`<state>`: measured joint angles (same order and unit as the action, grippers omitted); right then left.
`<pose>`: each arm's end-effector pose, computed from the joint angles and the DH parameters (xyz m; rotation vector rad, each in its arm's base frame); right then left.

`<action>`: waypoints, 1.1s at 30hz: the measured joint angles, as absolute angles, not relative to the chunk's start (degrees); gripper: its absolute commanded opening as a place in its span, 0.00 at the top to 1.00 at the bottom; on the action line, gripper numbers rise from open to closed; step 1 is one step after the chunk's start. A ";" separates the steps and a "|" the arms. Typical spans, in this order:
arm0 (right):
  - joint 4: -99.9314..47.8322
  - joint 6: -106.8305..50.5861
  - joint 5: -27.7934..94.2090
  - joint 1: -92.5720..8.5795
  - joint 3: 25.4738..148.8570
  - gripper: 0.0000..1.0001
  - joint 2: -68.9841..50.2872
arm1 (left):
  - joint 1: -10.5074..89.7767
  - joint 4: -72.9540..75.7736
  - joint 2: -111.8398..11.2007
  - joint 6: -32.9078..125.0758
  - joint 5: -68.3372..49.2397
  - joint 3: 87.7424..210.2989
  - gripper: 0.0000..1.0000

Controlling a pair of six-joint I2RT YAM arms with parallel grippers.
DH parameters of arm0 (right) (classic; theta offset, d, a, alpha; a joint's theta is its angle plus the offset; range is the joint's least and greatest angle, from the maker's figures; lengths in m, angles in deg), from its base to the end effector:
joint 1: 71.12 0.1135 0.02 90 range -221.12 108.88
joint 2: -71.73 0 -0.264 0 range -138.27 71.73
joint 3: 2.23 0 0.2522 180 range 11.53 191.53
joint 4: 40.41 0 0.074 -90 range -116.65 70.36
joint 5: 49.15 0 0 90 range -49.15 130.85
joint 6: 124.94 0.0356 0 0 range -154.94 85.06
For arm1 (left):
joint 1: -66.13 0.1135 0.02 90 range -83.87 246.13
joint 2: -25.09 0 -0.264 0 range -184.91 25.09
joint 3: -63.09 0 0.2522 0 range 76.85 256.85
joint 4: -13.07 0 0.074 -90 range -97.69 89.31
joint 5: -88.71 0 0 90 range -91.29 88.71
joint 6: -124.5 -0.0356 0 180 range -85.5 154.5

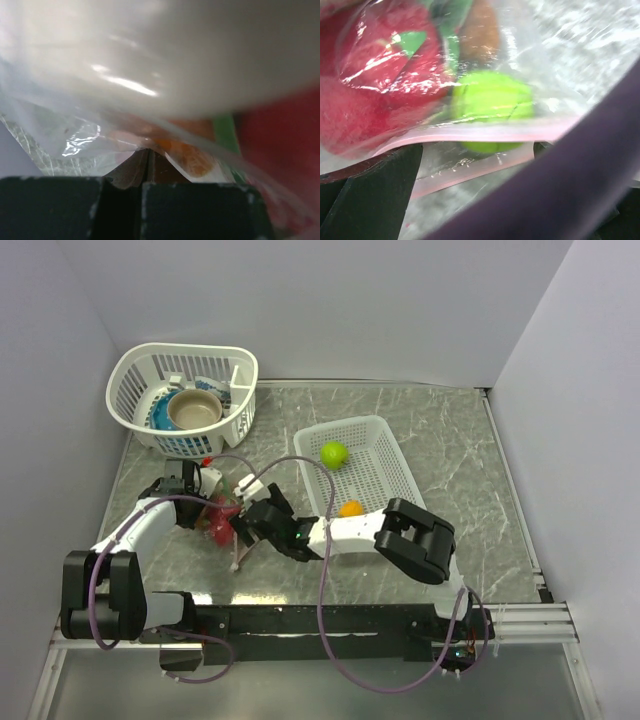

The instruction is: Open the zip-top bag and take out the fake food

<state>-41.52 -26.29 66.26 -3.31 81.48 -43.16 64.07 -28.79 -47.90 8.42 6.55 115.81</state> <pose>0.1799 0.4005 0.1692 -0.7777 1.9081 0.3671 0.2305 -0.0034 0.1820 0.6065 2.6071 0.3176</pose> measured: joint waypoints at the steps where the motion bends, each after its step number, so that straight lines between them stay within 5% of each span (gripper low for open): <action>1: -41.63 -26.49 66.21 -3.79 81.72 0.00 -43.16 | 64.07 -28.75 -47.90 8.27 6.55 115.81 0.99; 21: -43.64 -23.63 56.73 -9.08 81.90 0.07 -46.02 | 64.18 -28.35 -49.06 6.65 6.24 115.83 0.99; 29: -43.29 -22.69 55.74 -8.51 80.54 0.39 -45.93 | 64.16 -28.90 -49.00 6.47 5.83 116.10 0.99; 33: -43.22 -22.66 56.44 -8.47 79.50 0.46 -44.27 | 64.16 -29.01 -48.78 6.25 5.83 116.10 0.99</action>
<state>-43.22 -22.66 56.44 -8.47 79.50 -44.27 64.16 -29.01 -48.78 6.25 5.83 116.10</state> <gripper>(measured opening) 0.625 0.021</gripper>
